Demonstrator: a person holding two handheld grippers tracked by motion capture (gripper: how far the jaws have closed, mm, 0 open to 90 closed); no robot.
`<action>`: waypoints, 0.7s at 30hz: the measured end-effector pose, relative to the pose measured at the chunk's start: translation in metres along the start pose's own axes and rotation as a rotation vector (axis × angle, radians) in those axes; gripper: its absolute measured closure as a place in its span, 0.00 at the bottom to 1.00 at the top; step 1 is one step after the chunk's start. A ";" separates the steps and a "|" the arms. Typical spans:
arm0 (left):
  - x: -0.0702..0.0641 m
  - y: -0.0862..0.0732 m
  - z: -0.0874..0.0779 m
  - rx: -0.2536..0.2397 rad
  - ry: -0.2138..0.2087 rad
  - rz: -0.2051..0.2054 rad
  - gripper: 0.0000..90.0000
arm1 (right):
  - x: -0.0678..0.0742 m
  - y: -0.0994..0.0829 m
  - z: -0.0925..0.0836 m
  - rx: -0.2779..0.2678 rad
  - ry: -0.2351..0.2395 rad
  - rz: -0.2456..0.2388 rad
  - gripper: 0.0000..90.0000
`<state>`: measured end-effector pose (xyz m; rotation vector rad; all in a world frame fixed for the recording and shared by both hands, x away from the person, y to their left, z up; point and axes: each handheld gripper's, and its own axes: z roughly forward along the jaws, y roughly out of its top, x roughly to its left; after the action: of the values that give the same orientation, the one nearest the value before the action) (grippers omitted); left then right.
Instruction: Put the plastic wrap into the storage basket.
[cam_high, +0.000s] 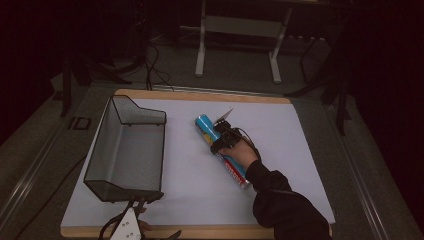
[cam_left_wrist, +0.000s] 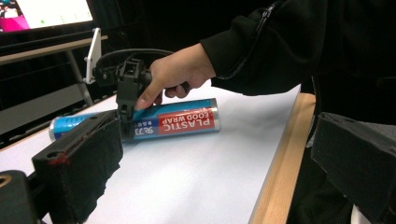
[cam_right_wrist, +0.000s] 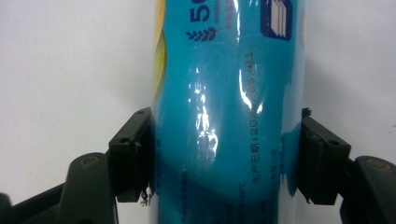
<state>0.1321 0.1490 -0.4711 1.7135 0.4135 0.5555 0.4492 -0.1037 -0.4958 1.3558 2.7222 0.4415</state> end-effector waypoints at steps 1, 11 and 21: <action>0.000 0.000 0.000 0.002 0.000 0.000 0.03 | 0.000 0.001 -0.002 -0.003 0.003 -0.001 0.35; 0.000 0.000 0.001 0.007 0.001 0.005 0.03 | 0.000 0.005 -0.021 -0.064 0.031 -0.018 0.35; 0.000 0.000 0.001 0.009 0.000 0.007 0.03 | 0.002 0.010 -0.048 -0.143 0.036 -0.026 0.35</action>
<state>0.1324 0.1482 -0.4715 1.7240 0.4108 0.5601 0.4469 -0.1075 -0.4469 1.2871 2.6741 0.6511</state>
